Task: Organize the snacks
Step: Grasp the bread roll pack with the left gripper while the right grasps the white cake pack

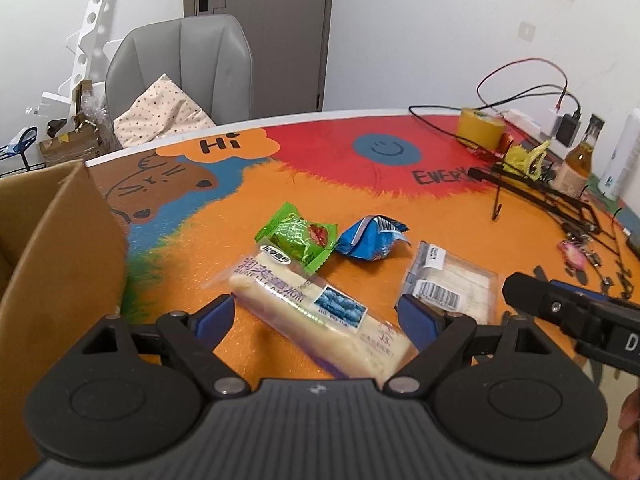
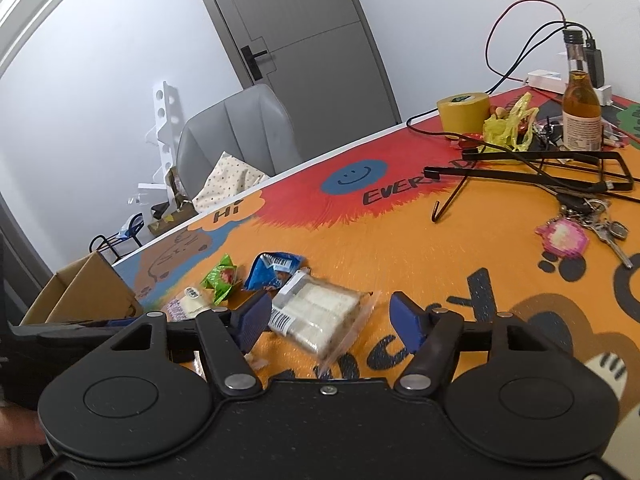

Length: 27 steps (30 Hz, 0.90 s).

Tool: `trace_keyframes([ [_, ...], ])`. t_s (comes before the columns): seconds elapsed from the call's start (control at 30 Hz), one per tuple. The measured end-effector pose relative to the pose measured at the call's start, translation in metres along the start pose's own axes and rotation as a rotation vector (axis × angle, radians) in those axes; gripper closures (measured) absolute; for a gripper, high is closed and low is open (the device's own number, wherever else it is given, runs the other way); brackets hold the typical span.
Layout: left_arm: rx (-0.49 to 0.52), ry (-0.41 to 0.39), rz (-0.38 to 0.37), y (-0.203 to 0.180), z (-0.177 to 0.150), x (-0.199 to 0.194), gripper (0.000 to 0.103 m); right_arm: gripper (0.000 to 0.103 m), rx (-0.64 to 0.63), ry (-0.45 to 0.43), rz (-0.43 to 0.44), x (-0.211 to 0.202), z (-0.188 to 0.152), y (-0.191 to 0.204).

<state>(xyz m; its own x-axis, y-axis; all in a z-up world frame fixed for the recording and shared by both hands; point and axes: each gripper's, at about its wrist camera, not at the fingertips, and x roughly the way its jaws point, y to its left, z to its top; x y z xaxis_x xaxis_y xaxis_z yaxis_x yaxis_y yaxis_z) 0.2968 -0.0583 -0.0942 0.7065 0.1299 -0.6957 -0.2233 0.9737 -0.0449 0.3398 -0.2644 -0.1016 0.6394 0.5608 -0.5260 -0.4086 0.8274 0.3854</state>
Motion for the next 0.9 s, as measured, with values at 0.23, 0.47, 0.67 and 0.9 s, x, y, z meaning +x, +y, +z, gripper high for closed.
trace_keyframes([
  [0.23,0.005,0.029,0.043,-0.001,0.001,0.021,0.015,0.038,-0.008,0.011,0.021,0.018,0.007,0.003],
  [0.47,0.017,0.049,0.051,0.001,-0.001,0.026,0.015,0.038,-0.013,0.021,0.058,0.033,0.015,0.011],
  [0.67,0.017,0.066,0.051,0.007,-0.005,0.022,0.015,0.038,-0.037,0.051,0.043,0.044,0.012,0.016],
  [0.9,-0.007,0.074,0.05,0.019,-0.013,0.014,0.015,0.038,-0.051,0.097,0.032,0.044,-0.002,0.024],
])
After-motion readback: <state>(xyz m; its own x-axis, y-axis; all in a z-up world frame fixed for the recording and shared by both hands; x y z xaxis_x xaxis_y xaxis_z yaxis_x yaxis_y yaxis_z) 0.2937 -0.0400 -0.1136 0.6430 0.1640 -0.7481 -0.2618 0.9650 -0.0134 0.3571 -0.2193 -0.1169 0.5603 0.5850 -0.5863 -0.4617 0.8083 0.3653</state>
